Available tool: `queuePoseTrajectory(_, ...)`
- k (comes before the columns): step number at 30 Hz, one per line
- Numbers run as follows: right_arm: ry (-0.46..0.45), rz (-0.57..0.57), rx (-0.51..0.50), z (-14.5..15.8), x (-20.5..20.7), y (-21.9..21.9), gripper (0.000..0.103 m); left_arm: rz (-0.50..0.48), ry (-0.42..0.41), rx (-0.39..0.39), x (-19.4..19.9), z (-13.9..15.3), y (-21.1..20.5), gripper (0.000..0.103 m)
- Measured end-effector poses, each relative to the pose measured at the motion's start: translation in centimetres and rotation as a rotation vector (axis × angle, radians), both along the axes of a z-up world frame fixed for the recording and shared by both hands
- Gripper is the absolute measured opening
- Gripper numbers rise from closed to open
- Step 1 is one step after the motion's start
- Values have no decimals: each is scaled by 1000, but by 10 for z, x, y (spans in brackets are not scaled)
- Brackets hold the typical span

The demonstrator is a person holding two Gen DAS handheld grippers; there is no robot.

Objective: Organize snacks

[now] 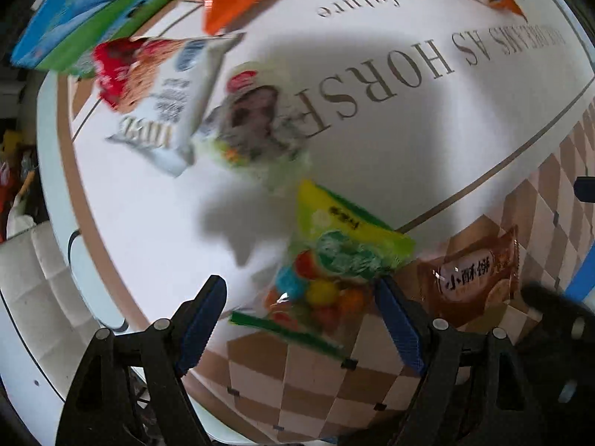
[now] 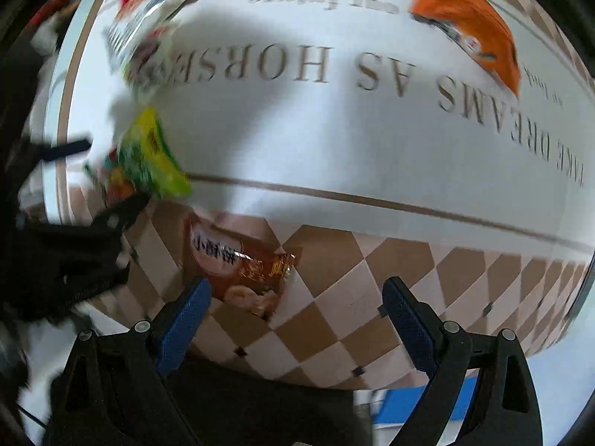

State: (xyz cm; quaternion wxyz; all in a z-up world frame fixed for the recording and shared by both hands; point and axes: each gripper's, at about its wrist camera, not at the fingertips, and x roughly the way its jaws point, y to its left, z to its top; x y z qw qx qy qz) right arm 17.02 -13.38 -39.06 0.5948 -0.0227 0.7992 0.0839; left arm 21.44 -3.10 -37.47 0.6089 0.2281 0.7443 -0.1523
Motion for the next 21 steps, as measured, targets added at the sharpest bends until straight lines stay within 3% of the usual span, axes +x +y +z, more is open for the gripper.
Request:
queuePoseTrajectory(4,-15,133,-16,0,-11,15,96,44,20,-28,3,-5,-1,82)
queuePoseTrajectory(15,-77,535,-74,-8,-39,65,95,506,103,-149,6,-6,80,82)
queuePoseTrajectory(21,-95,748,-115,-21,-56,93,93,666,116,-249,-9,-1,107,82)
